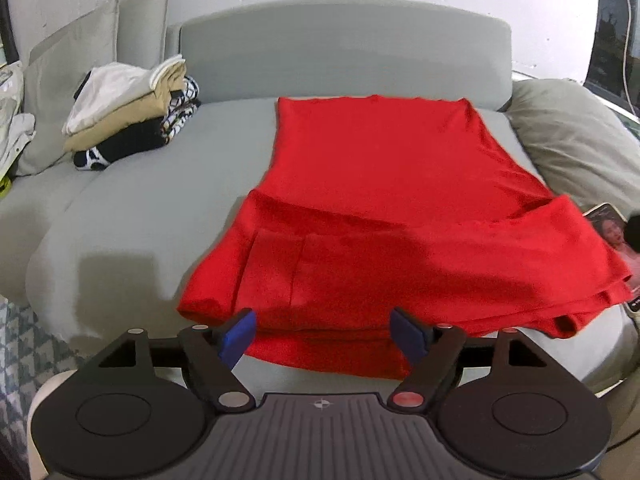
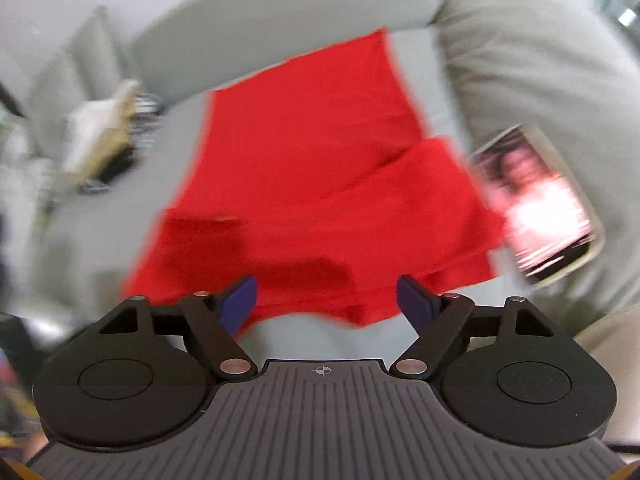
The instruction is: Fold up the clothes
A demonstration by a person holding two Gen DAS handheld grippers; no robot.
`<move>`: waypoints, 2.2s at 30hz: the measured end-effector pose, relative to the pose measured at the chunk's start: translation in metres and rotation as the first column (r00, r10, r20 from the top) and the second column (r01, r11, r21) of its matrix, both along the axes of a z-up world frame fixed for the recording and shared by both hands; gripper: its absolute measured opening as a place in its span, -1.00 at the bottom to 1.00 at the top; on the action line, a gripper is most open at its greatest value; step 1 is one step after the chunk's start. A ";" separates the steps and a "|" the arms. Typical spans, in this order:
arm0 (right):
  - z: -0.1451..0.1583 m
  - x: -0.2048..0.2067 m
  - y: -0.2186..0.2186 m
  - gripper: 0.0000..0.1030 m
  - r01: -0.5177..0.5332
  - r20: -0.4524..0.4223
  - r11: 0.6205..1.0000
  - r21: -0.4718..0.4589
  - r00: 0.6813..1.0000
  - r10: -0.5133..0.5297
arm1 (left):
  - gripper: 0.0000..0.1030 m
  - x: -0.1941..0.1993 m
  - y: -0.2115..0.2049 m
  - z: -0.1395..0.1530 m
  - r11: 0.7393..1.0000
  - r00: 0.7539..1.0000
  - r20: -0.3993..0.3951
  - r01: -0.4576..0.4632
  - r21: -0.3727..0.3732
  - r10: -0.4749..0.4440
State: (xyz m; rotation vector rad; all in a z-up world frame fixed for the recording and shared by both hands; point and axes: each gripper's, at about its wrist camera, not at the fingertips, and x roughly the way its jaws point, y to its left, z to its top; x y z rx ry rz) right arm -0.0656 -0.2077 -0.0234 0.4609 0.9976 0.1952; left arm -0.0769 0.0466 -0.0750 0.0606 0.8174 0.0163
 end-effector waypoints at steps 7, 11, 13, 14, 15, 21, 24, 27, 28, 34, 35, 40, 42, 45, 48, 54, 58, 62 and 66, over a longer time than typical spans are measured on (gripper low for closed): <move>0.012 -0.014 -0.001 0.63 -0.045 0.049 0.952 0.304 0.998 0.032 | 0.49 -0.005 -0.001 0.005 1.000 1.000 0.019 -0.009 0.002 0.009; 0.027 -0.028 0.002 0.67 -0.078 0.131 0.939 0.336 0.991 0.035 | 0.49 -0.005 -0.001 0.005 1.000 1.000 0.016 -0.015 -0.001 0.015; 0.030 -0.029 0.003 0.68 -0.086 0.146 0.940 0.329 0.989 0.039 | 0.49 -0.005 -0.002 0.006 1.000 1.000 0.016 -0.013 -0.001 0.013; 0.032 -0.030 0.003 0.68 -0.090 0.151 0.942 0.324 0.988 0.042 | 0.49 -0.005 -0.002 0.006 1.000 1.000 0.017 -0.012 -0.002 0.012; 0.033 -0.030 0.004 0.68 -0.093 0.157 0.943 0.319 0.987 0.044 | 0.49 -0.004 -0.002 0.007 1.000 1.000 0.018 -0.011 -0.003 0.011; 0.030 -0.021 0.001 0.51 -0.013 0.266 0.997 0.079 0.964 -0.009 | 0.35 0.012 -0.003 0.010 1.000 0.999 0.048 0.017 -0.009 -0.016; -0.002 0.005 -0.006 -0.46 0.074 0.214 0.994 -0.075 0.975 -0.057 | -0.01 0.032 -0.009 -0.002 1.000 0.999 0.039 0.022 0.005 -0.022; -0.046 0.026 -0.011 -0.62 0.085 0.126 0.987 -0.133 0.990 -0.068 | -0.06 0.049 -0.019 -0.021 0.999 0.999 0.014 0.031 0.039 -0.032; -0.058 0.030 -0.010 -0.62 0.084 0.107 0.981 -0.172 0.992 -0.066 | -0.06 0.054 -0.023 -0.028 0.998 0.999 -0.008 0.044 0.053 -0.044; -0.067 0.016 -0.013 -0.58 0.006 -0.025 0.958 -0.287 1.000 -0.014 | -0.04 0.048 -0.021 -0.026 0.988 0.980 -0.150 0.140 0.057 -0.130; -0.059 0.018 -0.015 -0.47 -0.001 -0.065 0.963 -0.270 0.998 -0.017 | -0.04 0.050 -0.016 -0.018 0.989 0.977 -0.162 0.145 0.030 -0.138; 0.016 0.011 -0.032 0.12 0.029 0.121 0.984 -0.178 0.993 -0.008 | 0.06 0.059 0.006 0.056 0.989 0.989 0.010 0.147 -0.011 -0.147; 0.049 0.011 -0.036 0.20 0.039 0.208 0.984 -0.173 0.978 -0.003 | 0.10 0.067 0.013 0.081 0.987 0.986 0.056 0.159 -0.033 -0.157; 0.089 0.019 -0.044 0.31 0.045 0.270 0.989 -0.138 0.963 -0.006 | 0.10 0.082 0.019 0.110 0.982 0.980 0.091 0.180 -0.060 -0.175; 0.117 0.036 -0.049 0.42 0.049 0.300 0.992 -0.115 0.954 -0.012 | 0.14 0.107 0.013 0.128 0.980 0.978 0.107 0.187 -0.074 -0.178; 0.119 0.111 -0.047 0.56 0.054 0.299 0.980 -0.192 0.954 0.006 | 0.29 0.186 0.002 0.109 0.990 0.987 0.081 0.142 -0.025 -0.139; 0.075 0.186 -0.055 0.56 0.064 0.240 0.973 -0.222 0.971 -0.009 | 0.15 0.265 0.019 0.060 0.996 0.996 0.024 0.086 -0.017 -0.085; 0.007 0.274 -0.082 0.39 0.119 0.170 0.976 -0.182 0.982 -0.088 | -0.02 0.335 0.046 0.011 0.994 1.000 -0.010 0.020 -0.104 -0.021; -0.054 0.342 -0.108 0.14 0.167 0.134 0.980 -0.107 0.979 -0.152 | -0.01 0.396 0.058 -0.025 0.985 1.000 -0.019 0.011 -0.170 -0.015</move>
